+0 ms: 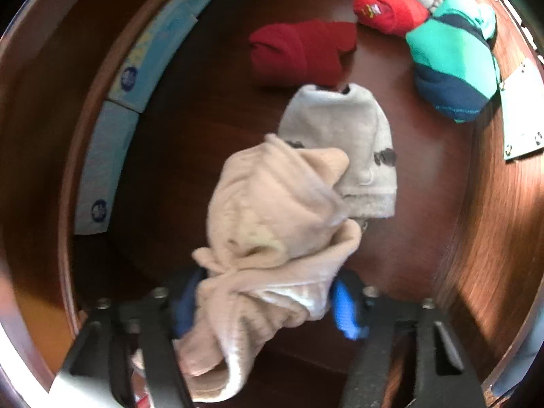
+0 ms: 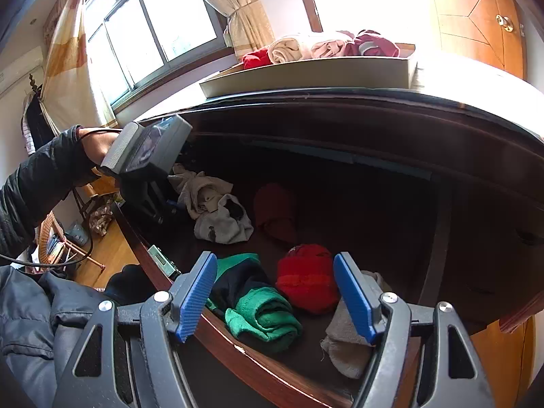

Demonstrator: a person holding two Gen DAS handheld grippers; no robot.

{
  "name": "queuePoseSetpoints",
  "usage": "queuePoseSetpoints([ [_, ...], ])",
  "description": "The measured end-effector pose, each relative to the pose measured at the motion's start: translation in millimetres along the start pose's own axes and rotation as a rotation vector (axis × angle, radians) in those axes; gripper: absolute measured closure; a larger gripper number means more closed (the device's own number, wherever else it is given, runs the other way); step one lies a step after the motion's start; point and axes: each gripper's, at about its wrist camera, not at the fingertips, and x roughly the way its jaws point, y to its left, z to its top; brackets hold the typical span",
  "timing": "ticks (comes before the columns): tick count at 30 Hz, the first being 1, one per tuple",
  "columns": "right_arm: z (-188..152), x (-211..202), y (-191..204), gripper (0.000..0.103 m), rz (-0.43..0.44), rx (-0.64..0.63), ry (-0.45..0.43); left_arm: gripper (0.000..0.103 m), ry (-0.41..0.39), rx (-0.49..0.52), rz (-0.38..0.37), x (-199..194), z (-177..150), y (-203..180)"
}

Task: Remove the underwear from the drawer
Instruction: 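Grasp the beige garment in the drawer with the left tool, then lift the beige garment with the left tool while the right tool reaches toward the green-black sock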

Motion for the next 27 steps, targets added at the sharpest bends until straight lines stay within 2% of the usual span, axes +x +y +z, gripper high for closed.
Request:
queuePoseSetpoints([
  [3,-0.5,3.0,-0.6,0.030,0.010,-0.004,0.013,0.058,-0.035,-0.041,0.007,-9.7,-6.4,3.6],
  [6,-1.0,6.0,-4.5,0.030,0.013,0.008,0.025,0.062,-0.079,-0.094,0.022,-17.0,-15.0,6.6],
  [11,0.8,8.6,-9.9,0.030,0.003,0.015,0.055,0.063,-0.163,-0.192,0.023,-39.4,-30.5,7.7],
  [17,11.7,15.5,-13.9,0.030,0.016,-0.004,0.146,0.063,-0.295,-0.279,0.011,-73.2,-43.8,12.0],
  [20,16.8,22.1,-12.5,0.039,0.037,-0.024,0.193,0.063,-0.354,-0.322,-0.003,-90.4,-45.4,13.9],
  [22,17.9,28.9,-8.2,0.050,0.059,-0.034,0.230,0.063,-0.384,-0.351,-0.005,-102.8,-44.5,11.2],
  [25,20.1,39.6,-3.0,0.051,0.086,-0.049,0.275,0.063,-0.423,-0.398,-0.011,-114.2,-56.9,14.6],
  [27,20.4,45.7,-1.2,0.052,0.122,-0.045,0.299,0.063,-0.447,-0.425,-0.022,-132.6,-51.1,9.4],
])
